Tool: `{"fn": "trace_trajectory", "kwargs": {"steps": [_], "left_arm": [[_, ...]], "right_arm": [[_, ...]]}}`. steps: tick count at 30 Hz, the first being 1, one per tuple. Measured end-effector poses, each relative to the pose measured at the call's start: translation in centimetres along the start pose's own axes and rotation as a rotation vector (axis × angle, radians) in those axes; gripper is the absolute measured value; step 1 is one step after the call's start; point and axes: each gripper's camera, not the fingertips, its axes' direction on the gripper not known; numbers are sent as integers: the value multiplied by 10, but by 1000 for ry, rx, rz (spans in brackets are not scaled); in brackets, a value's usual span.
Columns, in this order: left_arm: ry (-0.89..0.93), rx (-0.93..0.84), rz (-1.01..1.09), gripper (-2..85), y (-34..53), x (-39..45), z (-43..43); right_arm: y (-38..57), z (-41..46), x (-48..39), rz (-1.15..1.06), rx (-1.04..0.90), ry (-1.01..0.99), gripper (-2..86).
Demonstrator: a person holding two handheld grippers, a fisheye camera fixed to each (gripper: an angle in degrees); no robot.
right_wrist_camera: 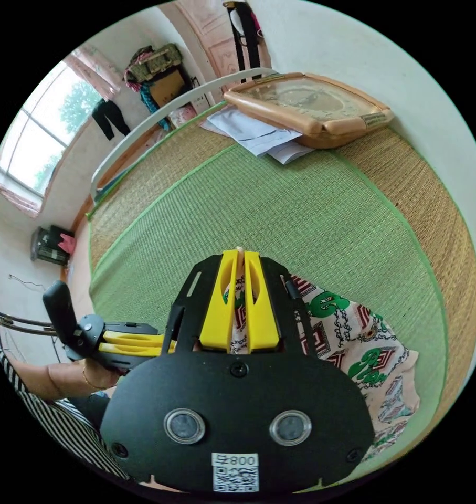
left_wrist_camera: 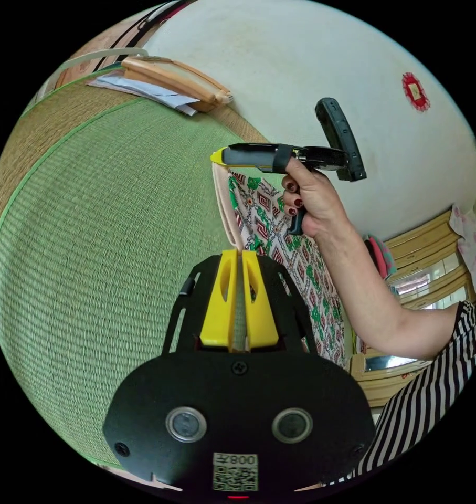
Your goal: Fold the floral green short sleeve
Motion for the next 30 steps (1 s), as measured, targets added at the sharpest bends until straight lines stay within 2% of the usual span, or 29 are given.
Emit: {"fn": "trace_trajectory", "kwargs": {"steps": [10,18,26,30], "left_arm": [[-86,-7,297,14,-3,58,-9],[-174,-117,473,9,5,104,24],[-176,-181,478,10,9,119,44],[-172,-200,487,14,10,125,48]], "right_arm": [[51,-75,110,70,193,-271,20],[100,-64,188,217,214,-410,20],[115,-46,215,260,158,-406,18],[120,-49,224,302,160,-343,14]]}}
